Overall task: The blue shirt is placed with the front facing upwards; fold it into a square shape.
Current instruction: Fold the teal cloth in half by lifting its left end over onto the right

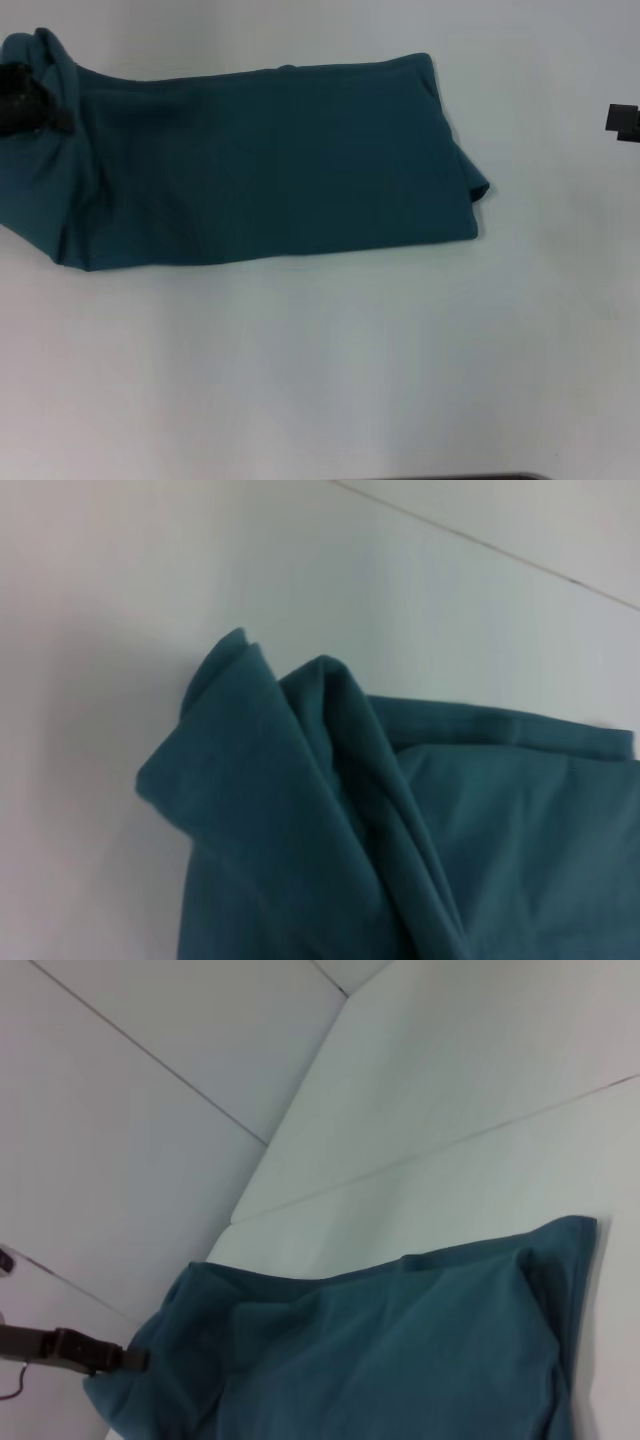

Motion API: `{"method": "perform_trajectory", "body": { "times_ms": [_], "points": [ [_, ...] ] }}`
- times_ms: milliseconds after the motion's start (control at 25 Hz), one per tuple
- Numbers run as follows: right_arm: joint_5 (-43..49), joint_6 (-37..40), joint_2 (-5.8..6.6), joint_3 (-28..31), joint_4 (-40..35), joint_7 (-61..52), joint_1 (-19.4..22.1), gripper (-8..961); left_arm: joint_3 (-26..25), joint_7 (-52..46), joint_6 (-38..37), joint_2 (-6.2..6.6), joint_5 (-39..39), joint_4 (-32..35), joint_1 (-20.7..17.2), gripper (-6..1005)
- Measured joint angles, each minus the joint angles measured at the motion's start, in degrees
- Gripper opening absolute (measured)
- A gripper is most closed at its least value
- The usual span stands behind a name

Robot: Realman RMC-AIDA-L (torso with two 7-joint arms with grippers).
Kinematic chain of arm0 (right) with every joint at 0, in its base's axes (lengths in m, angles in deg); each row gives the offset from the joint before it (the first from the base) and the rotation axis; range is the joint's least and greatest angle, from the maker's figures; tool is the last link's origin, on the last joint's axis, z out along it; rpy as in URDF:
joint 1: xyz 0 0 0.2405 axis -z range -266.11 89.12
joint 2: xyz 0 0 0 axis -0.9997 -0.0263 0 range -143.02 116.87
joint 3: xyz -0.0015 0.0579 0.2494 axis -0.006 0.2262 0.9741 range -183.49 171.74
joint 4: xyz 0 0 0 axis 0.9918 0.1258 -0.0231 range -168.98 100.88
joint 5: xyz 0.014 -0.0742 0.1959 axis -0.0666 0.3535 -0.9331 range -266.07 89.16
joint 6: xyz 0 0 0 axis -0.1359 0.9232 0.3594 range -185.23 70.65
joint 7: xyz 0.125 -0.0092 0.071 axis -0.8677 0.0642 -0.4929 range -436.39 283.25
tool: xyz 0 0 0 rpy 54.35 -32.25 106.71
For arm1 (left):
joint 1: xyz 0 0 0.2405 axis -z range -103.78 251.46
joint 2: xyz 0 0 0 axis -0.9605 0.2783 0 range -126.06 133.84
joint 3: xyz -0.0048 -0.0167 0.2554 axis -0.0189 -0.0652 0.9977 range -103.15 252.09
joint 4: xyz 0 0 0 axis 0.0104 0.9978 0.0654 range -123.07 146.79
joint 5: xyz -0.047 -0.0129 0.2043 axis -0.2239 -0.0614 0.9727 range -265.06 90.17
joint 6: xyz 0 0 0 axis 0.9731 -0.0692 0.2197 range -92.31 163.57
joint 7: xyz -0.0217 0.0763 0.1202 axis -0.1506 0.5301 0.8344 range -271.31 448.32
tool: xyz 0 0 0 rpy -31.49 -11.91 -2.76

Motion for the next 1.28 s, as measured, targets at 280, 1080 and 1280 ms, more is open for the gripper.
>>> {"method": "perform_trajectory", "body": {
  "times_ms": [280, 1080, 1280],
  "points": [
    [0.03, 0.0, -0.09, -0.12, 0.0, 0.0, 0.0, 948, -0.19, 0.04, -1.55, 0.33, -1.56, -0.25, 0.06, 73],
    [0.11, 0.0, -0.11, -0.22, 0.02, -0.67, -0.25, 948, -0.87, 1.08, -9.7, 0.31, -18.34, -2.53, 0.52, 73],
    [0.17, 0.0, -0.17, -0.29, 0.0, -0.7, -0.53, 948, -0.55, 1.63, -9.28, -0.25, -19.6, -1.74, 0.84, 73]
  ]
}}
